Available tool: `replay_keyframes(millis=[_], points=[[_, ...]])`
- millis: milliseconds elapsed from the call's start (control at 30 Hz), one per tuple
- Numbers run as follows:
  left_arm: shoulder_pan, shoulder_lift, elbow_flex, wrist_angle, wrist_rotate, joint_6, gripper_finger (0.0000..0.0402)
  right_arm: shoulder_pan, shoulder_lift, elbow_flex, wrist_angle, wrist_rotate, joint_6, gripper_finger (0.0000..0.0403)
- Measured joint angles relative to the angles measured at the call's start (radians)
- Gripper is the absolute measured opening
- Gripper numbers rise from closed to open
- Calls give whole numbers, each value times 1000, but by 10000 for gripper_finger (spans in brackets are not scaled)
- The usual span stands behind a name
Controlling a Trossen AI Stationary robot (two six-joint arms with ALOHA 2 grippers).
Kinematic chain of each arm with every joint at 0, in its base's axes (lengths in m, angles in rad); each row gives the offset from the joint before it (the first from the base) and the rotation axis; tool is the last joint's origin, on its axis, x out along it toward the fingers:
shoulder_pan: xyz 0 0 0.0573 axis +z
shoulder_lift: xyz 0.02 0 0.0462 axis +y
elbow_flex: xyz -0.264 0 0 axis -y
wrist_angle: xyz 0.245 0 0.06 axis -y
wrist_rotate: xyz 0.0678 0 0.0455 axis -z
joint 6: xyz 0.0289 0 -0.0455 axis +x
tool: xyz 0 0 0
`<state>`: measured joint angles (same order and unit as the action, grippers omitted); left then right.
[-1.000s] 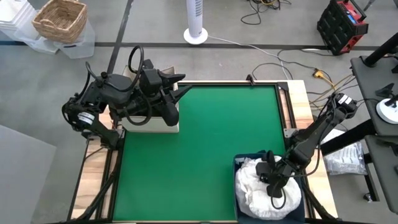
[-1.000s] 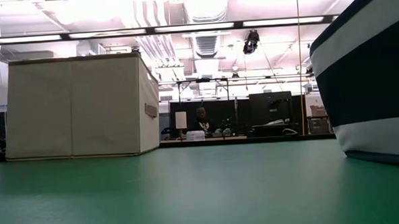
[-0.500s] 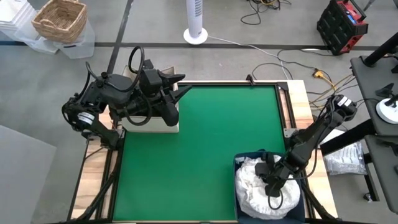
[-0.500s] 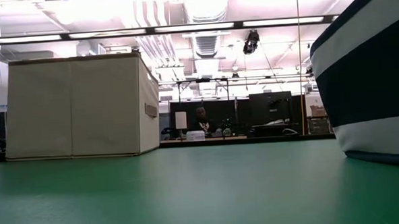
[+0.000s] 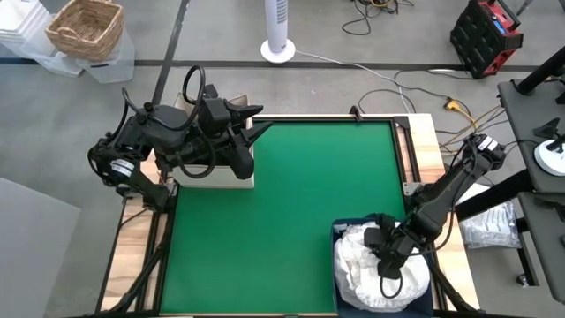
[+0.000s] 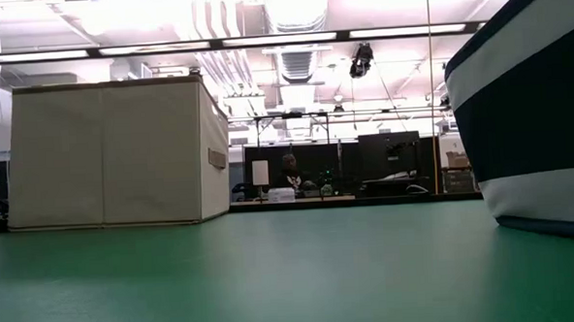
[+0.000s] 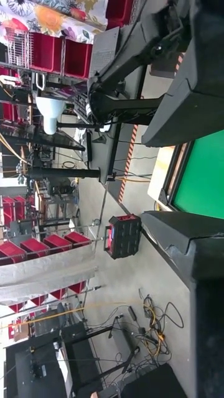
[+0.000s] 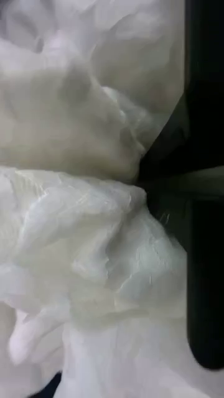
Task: Sort clothes
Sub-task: Put the white cloth into the blue bin, then return to Home Position
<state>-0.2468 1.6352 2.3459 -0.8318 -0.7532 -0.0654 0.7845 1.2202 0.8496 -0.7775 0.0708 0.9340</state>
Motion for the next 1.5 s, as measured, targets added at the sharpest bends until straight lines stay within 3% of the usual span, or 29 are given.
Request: replay_keyframes(millis=[467, 733, 900, 1067, 1333, 1500], points=[[0, 0, 0, 0, 0, 4, 157, 0, 1, 302, -344, 6, -30, 142], [0, 0, 0, 0, 0, 4, 157, 0, 0, 524, -499, 37, -54, 170], [0, -1, 0, -4, 0, 13, 157, 0, -4, 624, -528, 151, -96, 168], [-12, -15, 0, -82, 25, 13, 157, 33, -55, 654, -458, 351, -177, 152], [-68, -35, -1, -145, 314, 23, 157, 41, -150, 616, -273, 576, -370, 121], [-123, -56, -1, -132, 347, 110, 157, -1, -177, 606, -167, 656, -551, 103]])
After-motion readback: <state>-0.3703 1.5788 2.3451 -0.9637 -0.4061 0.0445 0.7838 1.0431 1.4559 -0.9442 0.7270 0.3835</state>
